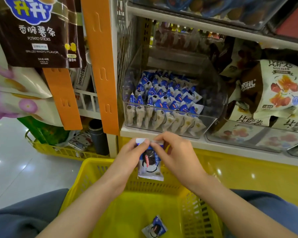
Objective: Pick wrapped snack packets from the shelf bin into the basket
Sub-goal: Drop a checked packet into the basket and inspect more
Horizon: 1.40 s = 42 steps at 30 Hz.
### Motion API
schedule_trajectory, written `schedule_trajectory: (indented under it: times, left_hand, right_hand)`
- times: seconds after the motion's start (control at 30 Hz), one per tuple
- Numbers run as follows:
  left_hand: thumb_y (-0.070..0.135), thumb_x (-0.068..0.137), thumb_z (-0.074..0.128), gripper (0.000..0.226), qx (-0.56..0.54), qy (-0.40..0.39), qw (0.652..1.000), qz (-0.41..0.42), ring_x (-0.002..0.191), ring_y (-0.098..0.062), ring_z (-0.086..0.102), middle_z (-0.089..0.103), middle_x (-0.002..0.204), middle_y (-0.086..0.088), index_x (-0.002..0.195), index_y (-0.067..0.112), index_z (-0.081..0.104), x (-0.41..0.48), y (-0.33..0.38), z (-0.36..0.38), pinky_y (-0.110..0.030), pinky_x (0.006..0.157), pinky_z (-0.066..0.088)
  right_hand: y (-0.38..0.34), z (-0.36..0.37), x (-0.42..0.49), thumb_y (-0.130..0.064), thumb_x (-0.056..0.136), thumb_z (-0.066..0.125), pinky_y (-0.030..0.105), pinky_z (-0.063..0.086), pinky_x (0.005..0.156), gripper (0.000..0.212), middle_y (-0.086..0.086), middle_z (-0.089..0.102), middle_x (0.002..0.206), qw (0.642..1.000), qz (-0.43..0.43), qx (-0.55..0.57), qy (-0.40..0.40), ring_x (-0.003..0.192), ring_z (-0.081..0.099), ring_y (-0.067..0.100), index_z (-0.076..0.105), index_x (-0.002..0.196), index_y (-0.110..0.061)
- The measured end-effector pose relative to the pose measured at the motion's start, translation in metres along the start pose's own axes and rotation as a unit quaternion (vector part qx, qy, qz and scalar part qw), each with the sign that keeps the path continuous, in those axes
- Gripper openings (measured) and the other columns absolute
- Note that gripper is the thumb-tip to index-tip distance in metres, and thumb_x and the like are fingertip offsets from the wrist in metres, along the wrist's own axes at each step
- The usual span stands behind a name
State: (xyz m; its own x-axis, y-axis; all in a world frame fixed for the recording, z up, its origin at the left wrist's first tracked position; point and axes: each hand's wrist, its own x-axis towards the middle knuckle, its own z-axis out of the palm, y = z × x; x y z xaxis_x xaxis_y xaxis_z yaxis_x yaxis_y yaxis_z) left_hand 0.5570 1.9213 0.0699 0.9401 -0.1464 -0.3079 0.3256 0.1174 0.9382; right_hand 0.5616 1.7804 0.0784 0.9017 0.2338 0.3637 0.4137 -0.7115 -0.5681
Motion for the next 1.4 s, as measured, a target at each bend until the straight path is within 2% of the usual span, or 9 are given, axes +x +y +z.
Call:
schedule_trajectory:
  times: [0.13,0.33,0.53,0.63,0.83,0.97,1.17,1.3,1.4]
  left_hand:
    - [0.017,0.084,0.066,0.025,0.043,-0.025,0.999,-0.014,0.088,-0.012,0.068,0.071,0.099,-0.001,0.107,0.021,0.058,-0.004,0.000,-0.004,-0.026,0.078,0.054]
    - [0.016,0.089,0.059,0.014,0.017,0.099,0.993,0.061,0.080,-0.008,0.069,0.071,0.093,0.001,0.102,0.019,0.060,-0.008,0.007,-0.014,-0.020,0.070,0.054]
    - [0.021,0.093,0.052,0.017,0.106,0.181,0.971,0.114,0.079,-0.019,0.061,0.068,0.086,-0.008,0.086,0.012,0.064,-0.006,0.008,-0.025,-0.030,0.068,0.048]
    - [0.019,0.091,0.055,0.017,0.199,0.176,0.950,0.163,0.060,-0.008,0.047,0.061,0.068,-0.003,0.076,0.015,0.062,-0.006,0.005,-0.025,-0.019,0.054,0.034]
    - [0.020,0.089,0.059,0.013,0.332,0.124,0.901,0.251,0.056,0.012,0.048,0.054,0.059,0.015,0.076,0.020,0.062,-0.013,0.004,-0.017,-0.006,0.050,0.035]
    - [0.019,0.090,0.057,0.017,0.300,0.122,0.914,0.244,0.057,0.007,0.053,0.056,0.058,0.008,0.074,0.023,0.057,-0.012,0.004,-0.015,-0.008,0.046,0.036]
    - [0.023,0.090,0.055,0.014,0.274,0.082,0.926,0.245,0.060,0.006,0.057,0.059,0.059,0.010,0.077,0.023,0.058,-0.013,0.007,-0.014,-0.009,0.044,0.037]
    - [0.022,0.090,0.055,0.013,0.245,0.074,0.941,0.223,0.058,0.008,0.057,0.058,0.059,0.010,0.080,0.018,0.060,-0.011,0.006,-0.015,-0.007,0.045,0.037]
    - [0.018,0.092,0.053,0.016,0.204,0.049,0.960,0.187,0.055,0.008,0.056,0.060,0.056,0.016,0.078,0.017,0.060,-0.009,0.005,-0.015,-0.006,0.045,0.037]
  right_hand:
    - [0.006,0.001,0.009,-0.018,0.091,0.057,0.021,0.049,0.054,0.010,-0.003,0.065,0.076,0.965,0.183,0.182,0.051,0.064,0.060,0.005,0.056,0.080,-0.019]
    - [0.001,-0.003,0.014,-0.006,0.093,0.050,0.020,0.056,0.059,0.005,0.008,0.068,0.085,0.860,0.307,0.407,-0.012,0.067,0.068,0.008,0.049,0.097,-0.009]
    - [-0.001,0.005,0.005,-0.005,0.086,0.061,0.030,0.053,0.081,0.051,0.017,0.064,0.113,0.917,0.250,0.196,-0.243,0.094,0.064,0.022,0.035,0.130,-0.008]
    - [-0.003,0.012,-0.001,-0.020,0.084,0.067,0.031,0.041,0.103,0.063,0.001,0.051,0.132,0.949,0.170,0.126,-0.233,0.120,0.050,0.011,0.033,0.136,-0.014]
    - [-0.011,0.006,0.005,-0.020,0.088,0.060,0.021,0.049,0.074,0.006,-0.008,0.066,0.083,0.963,0.132,0.218,-0.083,0.079,0.062,0.005,0.062,0.091,-0.025]
    - [-0.012,0.004,0.007,-0.017,0.088,0.061,0.031,0.052,0.069,0.013,-0.002,0.067,0.075,0.958,0.143,0.235,-0.086,0.071,0.060,0.009,0.062,0.076,-0.021]
    - [-0.012,-0.001,0.009,-0.018,0.087,0.060,0.019,0.052,0.065,0.013,-0.002,0.068,0.075,0.844,0.281,0.434,-0.142,0.071,0.063,0.006,0.064,0.076,-0.014]
    - [-0.011,0.002,0.005,-0.020,0.088,0.061,0.020,0.051,0.068,0.007,-0.007,0.066,0.078,0.965,0.124,0.220,-0.065,0.074,0.059,0.001,0.064,0.081,-0.019]
    - [-0.009,0.000,0.000,-0.028,0.089,0.060,0.027,0.051,0.069,0.011,-0.008,0.063,0.084,0.998,-0.031,0.026,-0.044,0.079,0.059,0.005,0.064,0.090,-0.018]
